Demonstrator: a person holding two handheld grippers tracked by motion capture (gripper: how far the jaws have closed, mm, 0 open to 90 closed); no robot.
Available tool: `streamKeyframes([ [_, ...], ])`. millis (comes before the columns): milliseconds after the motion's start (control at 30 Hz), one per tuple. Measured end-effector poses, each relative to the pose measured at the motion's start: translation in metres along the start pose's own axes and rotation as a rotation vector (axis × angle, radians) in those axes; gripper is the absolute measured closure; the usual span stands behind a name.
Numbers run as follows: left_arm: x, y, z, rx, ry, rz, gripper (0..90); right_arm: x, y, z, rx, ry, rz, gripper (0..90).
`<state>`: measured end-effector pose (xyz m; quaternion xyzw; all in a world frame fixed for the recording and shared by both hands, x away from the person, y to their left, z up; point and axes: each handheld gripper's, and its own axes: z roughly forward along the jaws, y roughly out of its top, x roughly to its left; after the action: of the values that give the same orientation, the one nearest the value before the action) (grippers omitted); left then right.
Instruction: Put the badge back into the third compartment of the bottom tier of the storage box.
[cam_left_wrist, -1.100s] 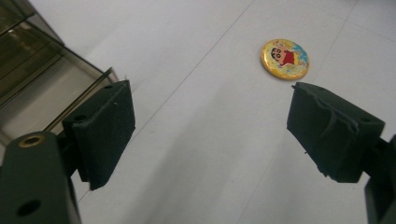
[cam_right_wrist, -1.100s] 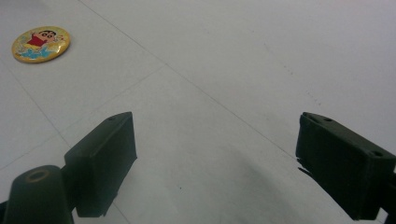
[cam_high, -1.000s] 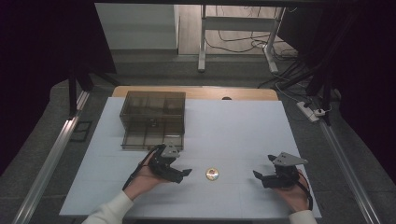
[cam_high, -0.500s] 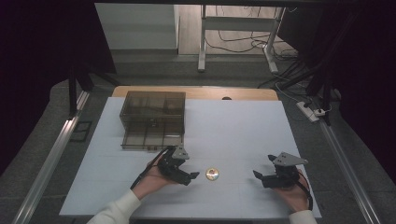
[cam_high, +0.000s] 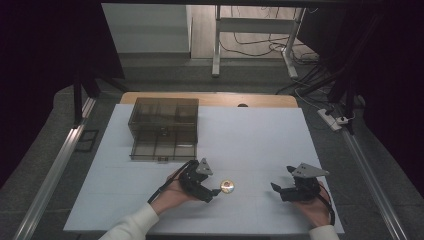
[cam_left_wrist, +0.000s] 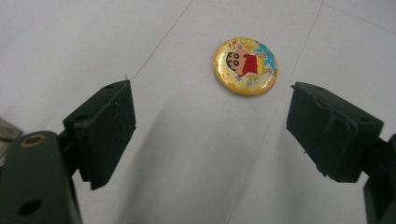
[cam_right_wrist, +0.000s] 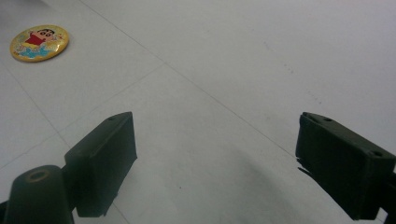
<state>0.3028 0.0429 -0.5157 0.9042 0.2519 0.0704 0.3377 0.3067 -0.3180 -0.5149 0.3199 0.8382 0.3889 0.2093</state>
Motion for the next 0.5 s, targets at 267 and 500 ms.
streamKeyframes([
  [267, -0.003, 0.009, 0.010, 0.015, -0.017, 0.014, 15.6, 0.000, 0.000, 0.000, 0.003, 0.000, -0.001, 12.2],
  [500, -0.007, 0.021, 0.020, 0.028, -0.025, 0.035, 15.6, 0.000, -0.001, 0.000, 0.007, 0.002, -0.001, 12.2],
])
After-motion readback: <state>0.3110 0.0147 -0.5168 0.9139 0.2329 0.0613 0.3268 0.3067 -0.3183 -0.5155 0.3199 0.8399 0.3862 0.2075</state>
